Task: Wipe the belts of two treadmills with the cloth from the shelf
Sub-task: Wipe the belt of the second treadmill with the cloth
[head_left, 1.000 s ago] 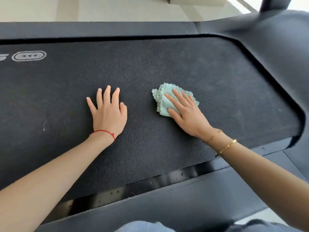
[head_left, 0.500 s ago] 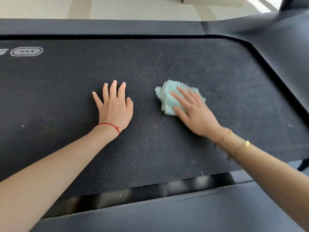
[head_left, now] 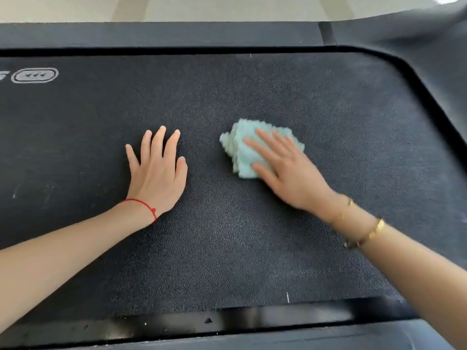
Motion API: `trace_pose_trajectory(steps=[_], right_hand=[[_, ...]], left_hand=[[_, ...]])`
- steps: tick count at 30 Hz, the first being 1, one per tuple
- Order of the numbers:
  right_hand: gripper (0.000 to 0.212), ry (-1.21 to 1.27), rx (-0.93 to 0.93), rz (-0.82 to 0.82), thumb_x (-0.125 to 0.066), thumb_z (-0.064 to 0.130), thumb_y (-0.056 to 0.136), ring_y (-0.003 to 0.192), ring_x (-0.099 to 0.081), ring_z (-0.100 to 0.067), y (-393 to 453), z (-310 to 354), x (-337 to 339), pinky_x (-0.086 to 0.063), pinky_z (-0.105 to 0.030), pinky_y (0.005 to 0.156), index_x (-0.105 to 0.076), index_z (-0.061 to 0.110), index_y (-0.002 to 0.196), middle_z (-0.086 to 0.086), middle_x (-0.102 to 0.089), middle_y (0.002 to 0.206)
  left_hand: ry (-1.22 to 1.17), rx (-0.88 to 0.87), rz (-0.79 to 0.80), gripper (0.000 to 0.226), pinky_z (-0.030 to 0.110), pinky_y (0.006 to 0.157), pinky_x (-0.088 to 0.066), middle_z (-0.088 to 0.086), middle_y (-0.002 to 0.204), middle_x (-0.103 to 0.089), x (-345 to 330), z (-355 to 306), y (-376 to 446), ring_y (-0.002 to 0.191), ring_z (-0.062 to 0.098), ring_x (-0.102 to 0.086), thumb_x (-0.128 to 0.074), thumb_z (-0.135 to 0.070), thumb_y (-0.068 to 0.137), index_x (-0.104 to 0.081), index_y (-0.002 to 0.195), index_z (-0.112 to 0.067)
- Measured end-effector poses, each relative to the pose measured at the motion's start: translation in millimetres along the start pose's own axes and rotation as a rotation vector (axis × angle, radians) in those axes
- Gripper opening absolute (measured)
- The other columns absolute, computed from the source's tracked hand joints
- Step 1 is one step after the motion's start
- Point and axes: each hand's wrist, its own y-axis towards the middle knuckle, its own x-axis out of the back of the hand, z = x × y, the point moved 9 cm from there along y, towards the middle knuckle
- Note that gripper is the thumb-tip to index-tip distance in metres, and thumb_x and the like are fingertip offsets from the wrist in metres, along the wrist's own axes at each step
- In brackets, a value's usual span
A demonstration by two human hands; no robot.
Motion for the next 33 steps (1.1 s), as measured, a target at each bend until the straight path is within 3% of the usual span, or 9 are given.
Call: trace_pose_trajectory(steps=[3, 6, 13, 15, 19, 23, 25, 29, 33], right_hand=[[0.054, -0.027, -0.214, -0.033, -0.031, 0.046, 0.103, 0.149, -0.013, -0.032, 62, -57, 6, -0.003, -0.04, 0.121, -0.028, 0.027, 0.153, -0.006, -0.018, 0.162], [0.053, -0.056, -0.386, -0.065, -0.029, 0.044, 0.104, 0.15, -0.008, -0.032, 107, -68, 0, 0.0, -0.046, 0.121, -0.023, 0.028, 0.154, -0.007, -0.014, 0.163], [0.05, 0.024, 0.008, 0.011, -0.032, 0.044, 0.104, 0.15, -0.011, -0.024, 57, -5, -7, -0.003, -0.04, 0.123, -0.029, 0.032, 0.152, 0.0, -0.019, 0.162], [0.05, 0.016, -0.032, -0.012, -0.033, 0.044, 0.104, 0.15, -0.012, -0.025, 57, -34, 5, -0.003, -0.037, 0.123, -0.028, 0.031, 0.153, 0.0, -0.019, 0.162], [0.052, -0.033, -0.291, -0.054, -0.032, 0.042, 0.104, 0.15, -0.01, -0.031, 116, -111, 19, -0.003, -0.043, 0.122, -0.025, 0.028, 0.154, -0.007, -0.017, 0.163], [0.054, -0.072, -0.415, -0.037, -0.025, 0.044, 0.104, 0.15, -0.007, -0.033, 193, -125, 14, 0.0, -0.047, 0.122, -0.021, 0.026, 0.155, -0.008, -0.014, 0.163], [0.054, -0.093, -0.364, -0.012, -0.025, 0.044, 0.104, 0.149, -0.008, -0.033, 219, -96, 0, -0.001, -0.046, 0.122, -0.021, 0.025, 0.154, -0.007, -0.015, 0.163], [0.053, -0.074, -0.066, 0.04, -0.03, 0.045, 0.103, 0.149, -0.013, -0.031, 213, -12, -25, -0.003, -0.043, 0.121, -0.026, 0.029, 0.153, -0.005, -0.019, 0.162], [0.051, -0.016, 0.082, 0.055, -0.034, 0.044, 0.103, 0.149, -0.014, -0.028, 167, -16, -19, -0.003, -0.037, 0.121, -0.029, 0.031, 0.152, -0.003, -0.021, 0.161]], left_hand=[[-0.013, 0.024, 0.026, 0.058, 0.063, 0.119, -0.001, 0.005, 0.164, -0.012, -1, -2, 7, 0.152, 0.027, -0.002, -0.027, -0.038, 0.101, -0.019, 0.156, -0.021], [-0.02, 0.04, 0.034, 0.059, 0.062, 0.119, 0.001, 0.004, 0.165, -0.009, -2, -8, 17, 0.152, 0.027, 0.0, -0.028, -0.04, 0.102, -0.017, 0.157, -0.022], [0.006, 0.074, -0.011, 0.069, 0.062, 0.119, 0.0, 0.004, 0.165, -0.01, -7, -17, 20, 0.152, 0.029, 0.0, -0.018, -0.051, 0.094, -0.015, 0.158, -0.024], [0.008, 0.076, -0.023, 0.073, 0.062, 0.119, 0.0, 0.005, 0.165, -0.012, -6, -18, 20, 0.152, 0.03, -0.001, -0.015, -0.053, 0.091, -0.017, 0.157, -0.023], [0.01, 0.074, -0.036, 0.075, 0.064, 0.118, -0.002, 0.006, 0.165, -0.014, -5, -23, 22, 0.152, 0.031, -0.003, -0.012, -0.053, 0.089, -0.02, 0.157, -0.022], [0.026, 0.071, -0.039, 0.074, 0.066, 0.118, -0.003, 0.007, 0.165, -0.015, -6, -21, 22, 0.152, 0.031, -0.004, -0.013, -0.052, 0.09, -0.02, 0.157, -0.021], [0.034, 0.064, -0.038, 0.073, 0.066, 0.117, -0.004, 0.007, 0.165, -0.015, -7, -21, 23, 0.152, 0.031, -0.004, -0.014, -0.052, 0.09, -0.02, 0.157, -0.021], [0.037, 0.06, -0.045, 0.073, 0.067, 0.117, -0.006, 0.007, 0.164, -0.017, -8, -22, 23, 0.152, 0.031, -0.006, -0.016, -0.051, 0.09, -0.022, 0.156, -0.021], [0.042, 0.059, -0.042, 0.073, 0.066, 0.117, -0.004, 0.006, 0.165, -0.016, -8, -21, 23, 0.152, 0.031, -0.006, -0.016, -0.052, 0.091, -0.021, 0.157, -0.021]])
